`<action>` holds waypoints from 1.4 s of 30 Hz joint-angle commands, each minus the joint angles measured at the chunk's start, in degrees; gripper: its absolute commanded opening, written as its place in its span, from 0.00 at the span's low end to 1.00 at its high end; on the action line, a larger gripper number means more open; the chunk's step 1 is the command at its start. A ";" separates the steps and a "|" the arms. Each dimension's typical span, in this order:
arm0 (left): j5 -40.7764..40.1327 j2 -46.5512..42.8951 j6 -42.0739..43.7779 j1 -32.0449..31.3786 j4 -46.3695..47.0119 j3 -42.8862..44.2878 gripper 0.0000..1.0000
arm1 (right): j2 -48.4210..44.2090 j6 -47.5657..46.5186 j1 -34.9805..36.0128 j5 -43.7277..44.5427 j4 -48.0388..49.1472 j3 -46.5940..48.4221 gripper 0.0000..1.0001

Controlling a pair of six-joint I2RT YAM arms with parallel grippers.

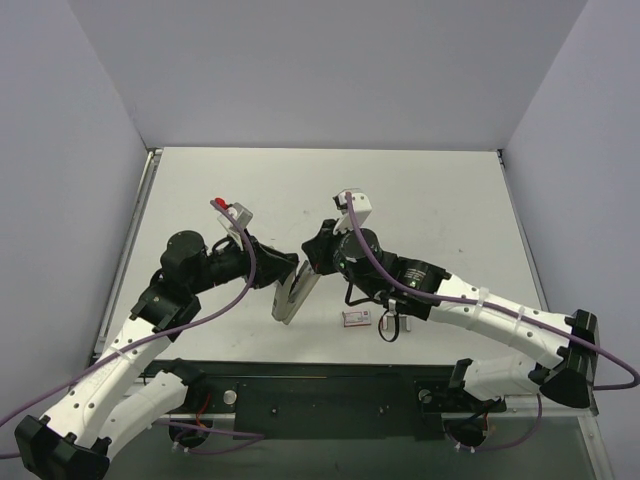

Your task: Unload the staples from the stapler

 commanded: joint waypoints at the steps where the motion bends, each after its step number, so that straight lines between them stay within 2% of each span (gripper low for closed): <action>1: -1.32 -1.04 0.23 -0.25 3.98 3.88 0.00 | 1.02 3.60 -0.87 0.13 3.89 -0.84 0.00; 14: -2.99 0.19 -0.03 -0.25 6.35 4.15 0.00 | 3.49 6.94 -0.87 -1.81 3.90 -3.91 0.00; 23: -4.74 2.29 -1.17 -0.25 9.25 4.24 0.00 | 4.37 5.62 -0.78 1.44 0.03 -5.49 0.00; 32: -5.98 6.42 -2.23 -0.34 12.94 6.16 0.00 | 6.12 1.58 -1.57 2.85 0.99 -6.63 0.00; 42: -10.27 11.44 -2.93 -0.34 14.53 11.35 0.00 | 8.15 1.05 -6.85 -4.97 6.09 -10.24 0.00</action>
